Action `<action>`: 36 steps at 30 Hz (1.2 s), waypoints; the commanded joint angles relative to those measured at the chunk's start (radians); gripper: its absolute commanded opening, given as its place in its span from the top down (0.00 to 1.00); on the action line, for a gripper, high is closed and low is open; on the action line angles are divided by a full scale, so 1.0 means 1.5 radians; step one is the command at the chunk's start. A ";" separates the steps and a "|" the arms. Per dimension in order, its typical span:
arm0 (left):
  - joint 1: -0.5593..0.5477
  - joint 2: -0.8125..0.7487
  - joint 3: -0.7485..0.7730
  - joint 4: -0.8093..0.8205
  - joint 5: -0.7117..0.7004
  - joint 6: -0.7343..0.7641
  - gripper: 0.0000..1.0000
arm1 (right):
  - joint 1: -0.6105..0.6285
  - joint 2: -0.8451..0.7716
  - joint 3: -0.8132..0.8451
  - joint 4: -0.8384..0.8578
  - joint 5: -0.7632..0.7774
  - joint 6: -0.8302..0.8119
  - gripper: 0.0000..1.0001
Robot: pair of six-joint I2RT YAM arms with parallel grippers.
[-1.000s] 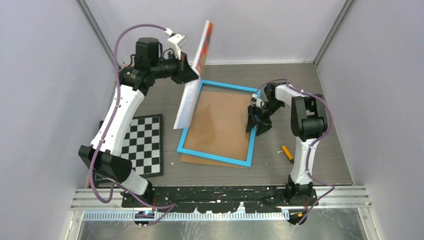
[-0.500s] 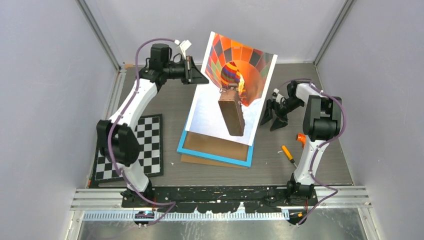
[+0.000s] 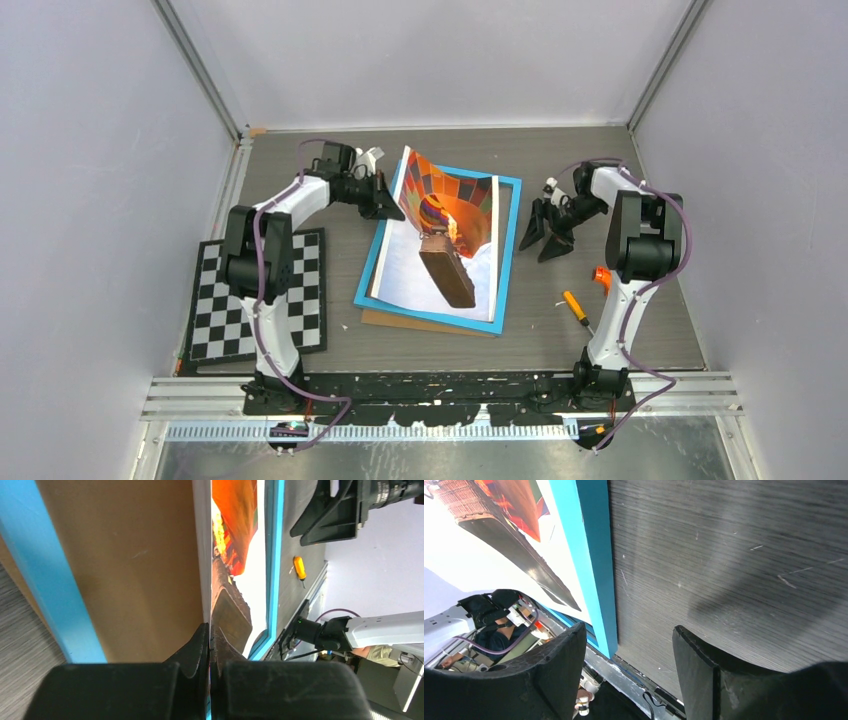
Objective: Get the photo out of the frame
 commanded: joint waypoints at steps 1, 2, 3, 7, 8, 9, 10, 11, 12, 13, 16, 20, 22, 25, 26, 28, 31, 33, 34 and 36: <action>0.001 0.023 0.046 -0.070 -0.025 0.075 1.00 | 0.011 -0.023 0.004 -0.002 -0.017 0.007 0.32; 0.002 0.036 0.060 -0.104 -0.023 0.086 1.00 | 0.015 -0.020 0.007 -0.002 -0.016 0.008 0.32; 0.001 0.045 0.071 -0.125 -0.023 0.098 0.99 | 0.019 -0.018 0.008 -0.002 -0.014 0.008 0.32; 0.006 0.015 0.054 -0.113 -0.034 0.117 0.70 | 0.034 -0.013 0.014 -0.002 -0.002 0.009 0.32; 0.009 -0.002 0.043 -0.102 -0.039 0.118 0.63 | 0.037 -0.012 0.015 0.000 0.002 0.011 0.33; 0.012 -0.019 0.037 -0.097 -0.045 0.121 0.58 | 0.039 -0.011 0.017 0.001 0.005 0.012 0.33; 0.013 -0.039 0.033 -0.097 -0.056 0.127 0.54 | 0.041 -0.011 0.020 0.001 0.008 0.013 0.33; 0.016 -0.056 0.031 -0.104 -0.072 0.136 0.52 | 0.043 -0.009 0.023 0.002 0.012 0.014 0.32; 0.020 -0.071 0.029 -0.108 -0.087 0.143 0.49 | 0.044 -0.008 0.027 0.001 0.015 0.014 0.32; 0.025 -0.085 0.023 -0.109 -0.105 0.147 0.45 | 0.046 -0.008 0.031 0.001 0.019 0.014 0.32; 0.050 -0.118 0.000 -0.108 -0.164 0.145 0.31 | 0.050 -0.001 0.047 0.000 0.025 0.016 0.32; 0.064 -0.130 -0.031 -0.143 -0.201 0.188 0.22 | 0.064 0.014 0.068 -0.006 0.028 0.017 0.31; 0.065 -0.131 -0.047 -0.162 -0.193 0.204 0.21 | 0.067 0.022 0.076 -0.010 0.030 0.014 0.31; 0.065 -0.127 -0.061 -0.195 -0.180 0.224 0.21 | 0.091 0.030 0.081 -0.012 0.033 0.012 0.31; 0.064 -0.128 -0.064 -0.208 -0.168 0.237 0.20 | 0.096 0.033 0.083 -0.014 0.034 0.011 0.31; 0.056 -0.132 -0.072 -0.238 -0.170 0.274 0.19 | 0.103 0.039 0.085 -0.017 0.039 0.008 0.31; 0.047 -0.125 -0.086 -0.296 -0.164 0.351 0.19 | 0.114 0.050 0.090 -0.019 0.045 0.004 0.31; 0.043 -0.125 -0.099 -0.328 -0.131 0.383 0.19 | 0.119 0.059 0.097 -0.023 0.048 0.000 0.31; 0.038 -0.130 -0.105 -0.342 -0.116 0.401 0.19 | 0.121 0.062 0.101 -0.026 0.048 -0.001 0.31; 0.025 -0.147 -0.122 -0.365 -0.094 0.441 0.20 | 0.124 0.065 0.107 -0.028 0.048 -0.002 0.31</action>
